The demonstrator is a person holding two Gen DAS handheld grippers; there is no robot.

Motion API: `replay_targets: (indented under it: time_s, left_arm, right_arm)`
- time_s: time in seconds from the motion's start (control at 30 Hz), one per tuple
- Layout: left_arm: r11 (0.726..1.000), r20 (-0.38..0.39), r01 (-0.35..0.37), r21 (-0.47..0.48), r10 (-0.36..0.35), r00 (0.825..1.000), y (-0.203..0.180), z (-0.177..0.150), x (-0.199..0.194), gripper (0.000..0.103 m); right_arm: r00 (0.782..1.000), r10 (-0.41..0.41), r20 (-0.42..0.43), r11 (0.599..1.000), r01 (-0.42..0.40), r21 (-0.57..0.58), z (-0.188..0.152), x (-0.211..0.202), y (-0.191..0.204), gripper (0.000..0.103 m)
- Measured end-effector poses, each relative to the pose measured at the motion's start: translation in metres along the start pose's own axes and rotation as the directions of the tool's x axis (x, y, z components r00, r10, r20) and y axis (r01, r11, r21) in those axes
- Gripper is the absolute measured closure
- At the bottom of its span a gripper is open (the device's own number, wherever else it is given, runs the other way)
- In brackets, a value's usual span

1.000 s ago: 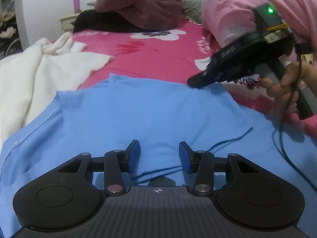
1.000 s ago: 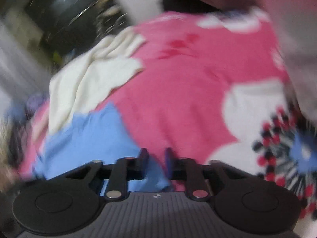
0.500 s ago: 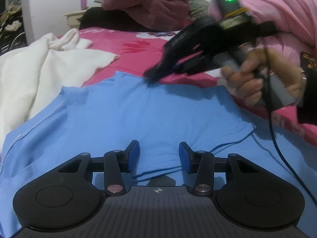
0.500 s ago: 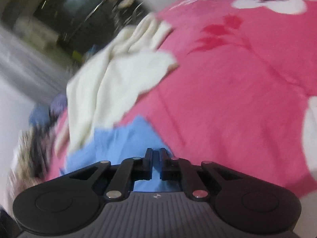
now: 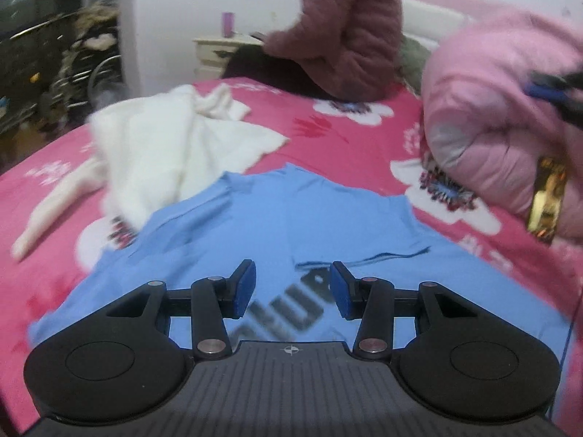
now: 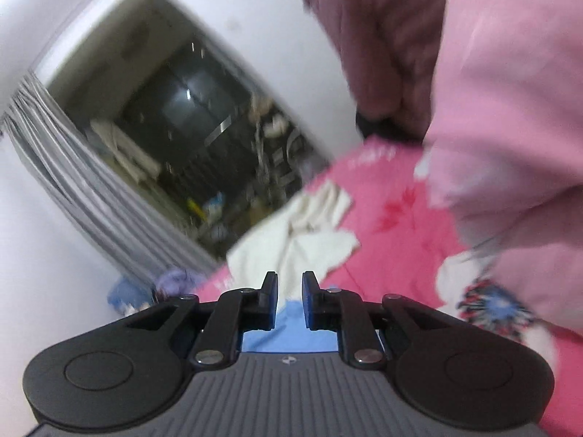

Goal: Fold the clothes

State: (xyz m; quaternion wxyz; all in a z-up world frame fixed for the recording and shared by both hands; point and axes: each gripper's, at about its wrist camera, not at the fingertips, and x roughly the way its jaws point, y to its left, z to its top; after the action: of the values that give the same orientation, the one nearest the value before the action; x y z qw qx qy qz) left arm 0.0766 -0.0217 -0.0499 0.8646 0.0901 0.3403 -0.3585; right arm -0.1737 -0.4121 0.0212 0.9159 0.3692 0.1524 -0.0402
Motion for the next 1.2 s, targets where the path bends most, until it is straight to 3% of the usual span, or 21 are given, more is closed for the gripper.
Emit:
replay_targets:
  time_s: [0.23,0.37,0.47,0.53,0.7,0.87,1.2]
  left_arm:
    - [0.983,0.025,0.011,-0.184,-0.006,1.000,0.022,-0.034,-0.105,0.055]
    - [0.950,-0.023,0.030,-0.311,-0.039,0.999,0.031,-0.067,-0.135,0.055]
    - [0.913,-0.107,0.023,-0.407,-0.073,0.992,0.034,-0.104,-0.135,0.055]
    - [0.887,-0.162,0.017,-0.462,-0.103,0.981,0.035,-0.126,-0.131,0.055]
    - [0.855,-0.297,-0.017,-0.518,-0.161,0.941,0.029,-0.173,-0.113,0.055]
    - [0.822,-0.347,0.008,-0.570,-0.250,0.904,0.026,-0.198,-0.106,0.055]
    - [0.814,-0.387,0.025,-0.580,-0.303,0.871,0.019,-0.221,-0.118,0.055]
  right_arm:
    - [0.980,-0.078,0.184,0.996,0.085,-0.030,-0.002,-0.162,0.030,0.072]
    - [0.971,-0.124,0.206,0.992,0.126,0.002,-0.019,-0.206,0.031,0.069]
    - [0.972,-0.139,0.192,0.990,0.130,0.058,-0.036,-0.220,0.018,0.068]
    - [0.975,-0.146,0.169,0.986,0.130,0.105,-0.047,-0.222,0.008,0.068]
    - [0.990,-0.128,0.053,0.964,0.112,0.242,-0.067,-0.204,-0.024,0.066]
    - [0.985,-0.167,-0.051,0.951,0.175,0.256,-0.084,-0.179,-0.041,0.064]
    - [0.968,-0.190,-0.163,0.934,0.230,0.275,-0.105,-0.136,-0.067,0.062]
